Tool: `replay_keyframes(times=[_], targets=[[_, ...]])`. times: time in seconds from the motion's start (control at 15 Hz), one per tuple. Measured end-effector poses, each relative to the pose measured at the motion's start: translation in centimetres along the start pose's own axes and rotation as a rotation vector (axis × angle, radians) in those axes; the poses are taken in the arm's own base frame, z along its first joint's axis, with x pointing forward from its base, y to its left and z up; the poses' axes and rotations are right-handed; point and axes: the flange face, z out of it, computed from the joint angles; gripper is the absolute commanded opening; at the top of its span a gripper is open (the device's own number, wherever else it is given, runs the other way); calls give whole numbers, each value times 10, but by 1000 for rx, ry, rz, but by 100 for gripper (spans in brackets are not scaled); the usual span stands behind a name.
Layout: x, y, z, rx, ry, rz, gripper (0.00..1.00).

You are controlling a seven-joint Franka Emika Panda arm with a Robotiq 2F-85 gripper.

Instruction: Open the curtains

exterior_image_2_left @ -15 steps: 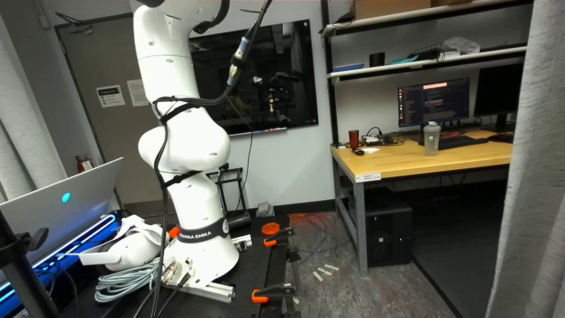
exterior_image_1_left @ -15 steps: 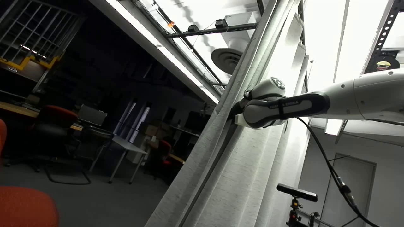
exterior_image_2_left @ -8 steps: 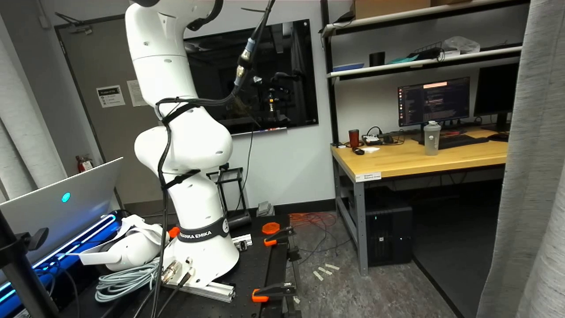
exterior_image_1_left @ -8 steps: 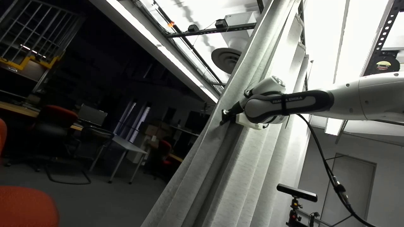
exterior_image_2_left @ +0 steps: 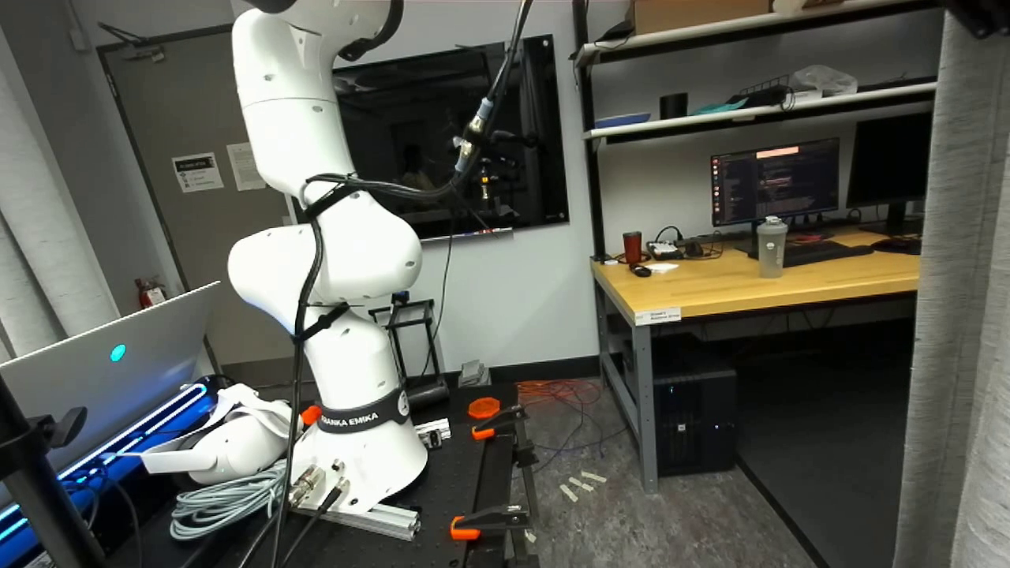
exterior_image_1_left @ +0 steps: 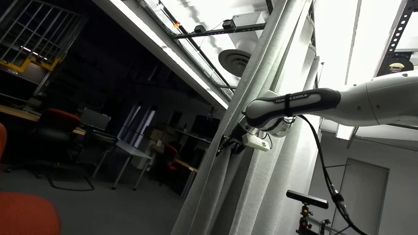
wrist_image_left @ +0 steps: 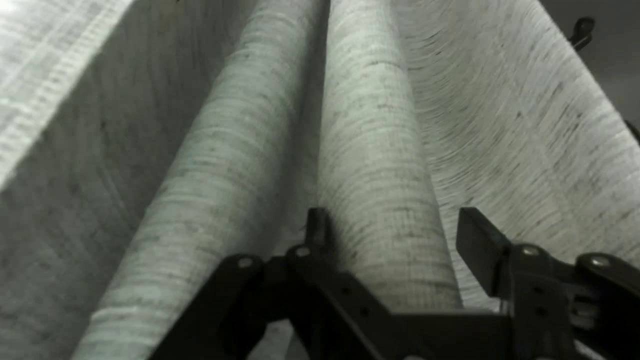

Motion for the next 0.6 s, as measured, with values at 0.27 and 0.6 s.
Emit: replay_keyframes(times=[0.27,0.6], targets=[[-19,-17,-11,74,-112,-109,100],[-60,-45,-61,145,-219,-301,100]])
